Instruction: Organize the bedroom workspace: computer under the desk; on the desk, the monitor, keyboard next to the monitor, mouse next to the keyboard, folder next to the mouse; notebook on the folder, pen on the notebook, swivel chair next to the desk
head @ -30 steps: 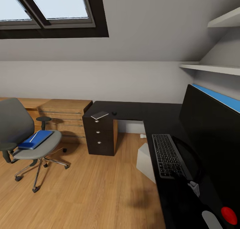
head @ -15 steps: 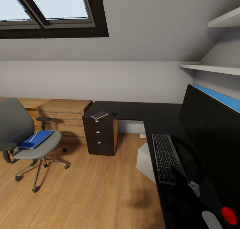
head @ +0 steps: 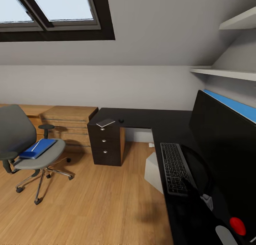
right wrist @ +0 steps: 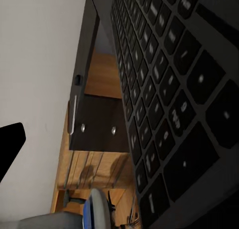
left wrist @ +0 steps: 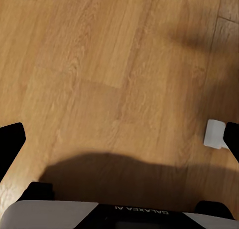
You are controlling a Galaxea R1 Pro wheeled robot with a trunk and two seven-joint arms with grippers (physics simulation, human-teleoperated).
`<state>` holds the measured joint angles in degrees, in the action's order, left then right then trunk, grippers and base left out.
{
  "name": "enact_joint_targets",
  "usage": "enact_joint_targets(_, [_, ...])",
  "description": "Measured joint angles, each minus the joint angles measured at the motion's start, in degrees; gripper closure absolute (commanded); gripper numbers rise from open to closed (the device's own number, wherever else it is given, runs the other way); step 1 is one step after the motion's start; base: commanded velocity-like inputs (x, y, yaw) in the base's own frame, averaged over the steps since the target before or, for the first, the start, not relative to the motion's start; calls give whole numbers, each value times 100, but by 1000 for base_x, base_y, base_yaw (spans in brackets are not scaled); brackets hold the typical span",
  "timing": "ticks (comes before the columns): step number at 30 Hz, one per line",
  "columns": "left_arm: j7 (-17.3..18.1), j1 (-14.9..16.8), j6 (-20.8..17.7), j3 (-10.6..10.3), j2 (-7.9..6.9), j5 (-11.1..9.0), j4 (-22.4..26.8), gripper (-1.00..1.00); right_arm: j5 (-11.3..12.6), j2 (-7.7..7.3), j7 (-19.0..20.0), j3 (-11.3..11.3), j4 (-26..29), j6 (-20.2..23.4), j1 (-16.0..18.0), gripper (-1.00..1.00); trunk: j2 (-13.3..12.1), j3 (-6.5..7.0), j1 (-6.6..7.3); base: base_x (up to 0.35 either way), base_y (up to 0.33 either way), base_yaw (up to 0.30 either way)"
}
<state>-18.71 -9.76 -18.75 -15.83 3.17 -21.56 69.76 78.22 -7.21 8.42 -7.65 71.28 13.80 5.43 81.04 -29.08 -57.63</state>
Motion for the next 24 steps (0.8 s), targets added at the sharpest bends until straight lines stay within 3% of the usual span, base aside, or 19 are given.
enact_joint_targets(24, [5,0,35,9,0,-1,0,-100,-69,9,0,15,-31,0,2,-100,0,0,0,-28,-26,0])
